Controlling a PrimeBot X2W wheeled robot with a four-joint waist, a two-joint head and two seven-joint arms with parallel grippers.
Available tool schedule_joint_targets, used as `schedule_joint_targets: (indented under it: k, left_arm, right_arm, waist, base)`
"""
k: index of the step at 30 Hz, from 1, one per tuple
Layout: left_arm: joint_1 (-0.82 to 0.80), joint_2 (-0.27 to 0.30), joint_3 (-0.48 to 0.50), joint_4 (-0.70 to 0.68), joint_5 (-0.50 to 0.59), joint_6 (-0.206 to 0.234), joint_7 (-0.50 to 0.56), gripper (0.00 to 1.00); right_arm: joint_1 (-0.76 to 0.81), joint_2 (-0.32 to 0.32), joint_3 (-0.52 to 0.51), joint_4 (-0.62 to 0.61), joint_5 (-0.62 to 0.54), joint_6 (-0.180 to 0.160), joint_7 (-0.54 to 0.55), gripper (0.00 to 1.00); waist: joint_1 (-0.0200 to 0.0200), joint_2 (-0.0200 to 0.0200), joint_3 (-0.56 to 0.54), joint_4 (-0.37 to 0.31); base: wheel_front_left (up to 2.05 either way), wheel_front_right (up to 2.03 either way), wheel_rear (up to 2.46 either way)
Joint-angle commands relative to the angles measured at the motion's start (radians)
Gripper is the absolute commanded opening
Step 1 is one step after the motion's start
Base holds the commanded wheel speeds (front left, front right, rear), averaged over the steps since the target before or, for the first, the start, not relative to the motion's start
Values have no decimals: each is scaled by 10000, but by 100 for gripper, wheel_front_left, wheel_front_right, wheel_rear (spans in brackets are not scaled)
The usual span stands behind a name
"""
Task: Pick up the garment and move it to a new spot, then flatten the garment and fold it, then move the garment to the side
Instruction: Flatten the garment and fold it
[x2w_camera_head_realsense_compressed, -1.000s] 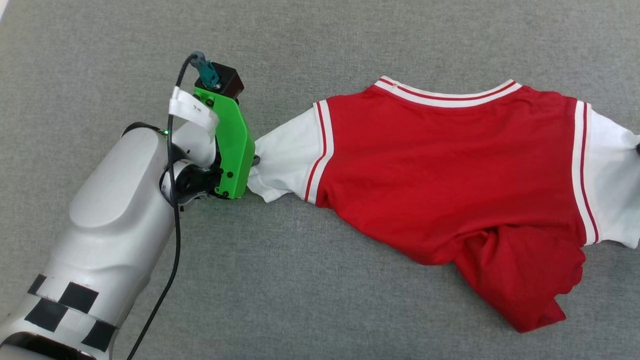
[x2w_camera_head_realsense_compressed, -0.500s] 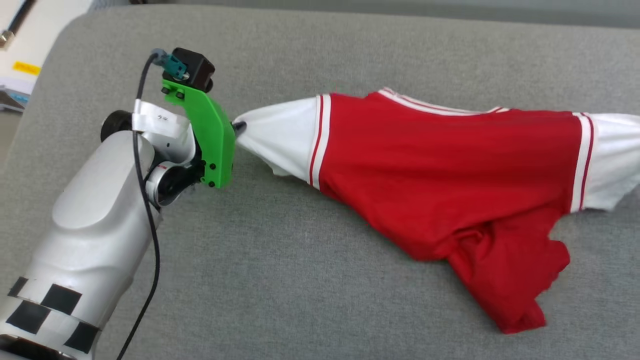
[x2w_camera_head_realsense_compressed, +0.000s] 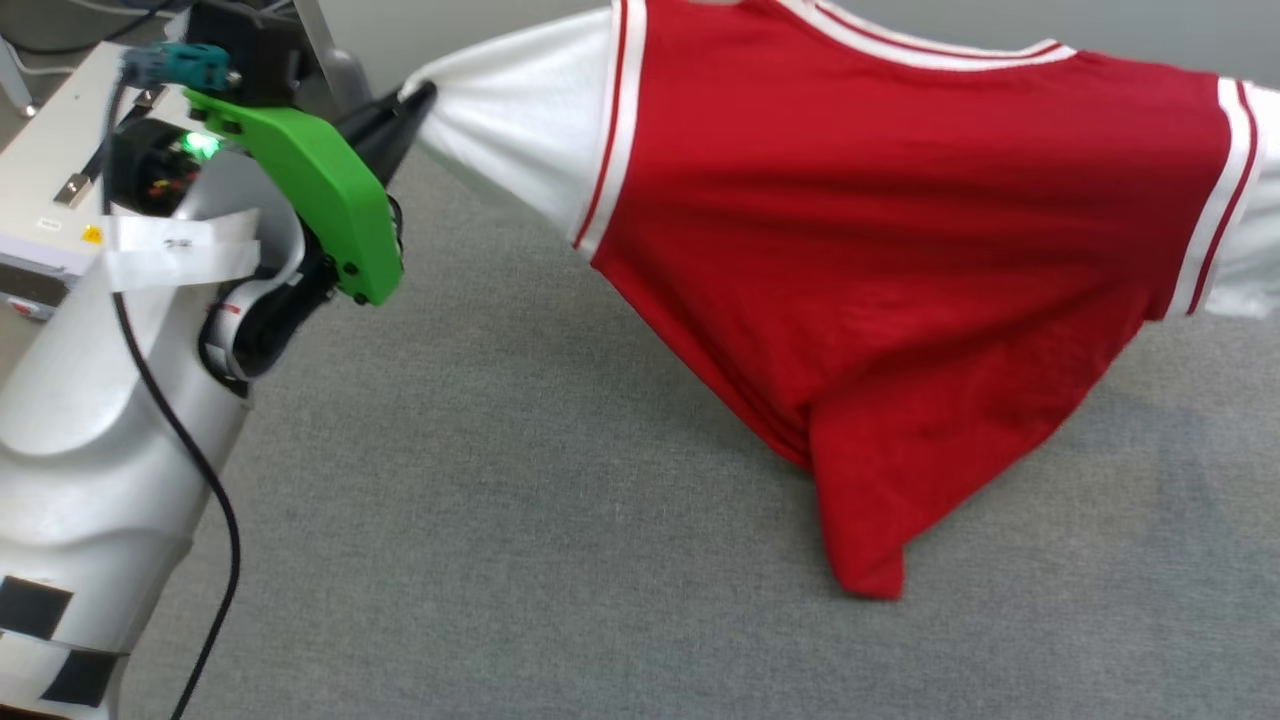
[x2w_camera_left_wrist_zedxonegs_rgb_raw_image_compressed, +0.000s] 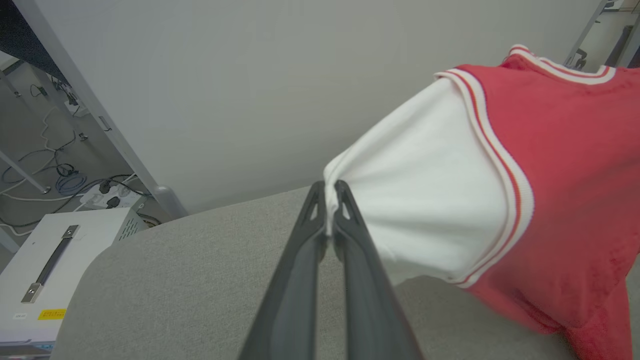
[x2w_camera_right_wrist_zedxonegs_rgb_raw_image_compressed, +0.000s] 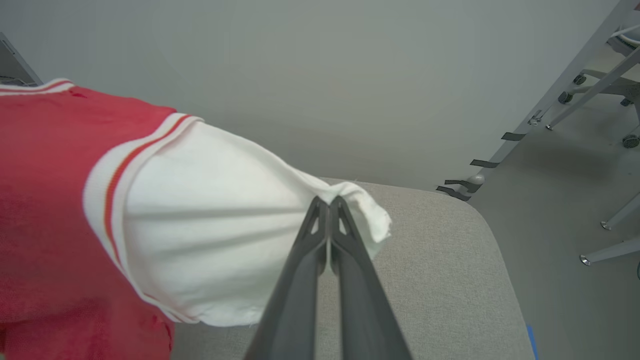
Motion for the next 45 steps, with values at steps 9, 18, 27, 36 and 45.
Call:
schedule_joint_targets:
  k: [9,18,27,36,45]
  left_arm:
    - [189,722,1102,-1851,-93,845,-902,0]
    - [-9,1429,1492,-3126,220,1382,-721,0]
    - [-2977,2114,1707,-2581,815,945,17,0]
    - [-6198,1520,1521,-830,1611,470,-517,0]
    - [-8087,1000,1307,1319,2292,192,-2139,0]
  right_arm:
    - [-705,-342,10,-682,-293,-7,-484,0]
    - [-2010,-301,219,-420,-556,-7,-1149,0]
    - [-6673,-656,1546,1643,-1962,-7,-2696,0]
    - [-9903,-115,1616,3885,-2998,-7,-4271,0]
    - [-12011,825,1132,6078,-4282,-7,-5663,0]
  waist:
    - [1,0,-463,-277]
    - [1,0,396,-584]
    - [1,0,3529,-946]
    - [1,0,5215,-1135]
    - [1,0,5978,-1247]
  base:
    - [0,0,0]
    - [0,0,0]
    - [0,0,0]
    - [0,0,0]
    - [0,0,0]
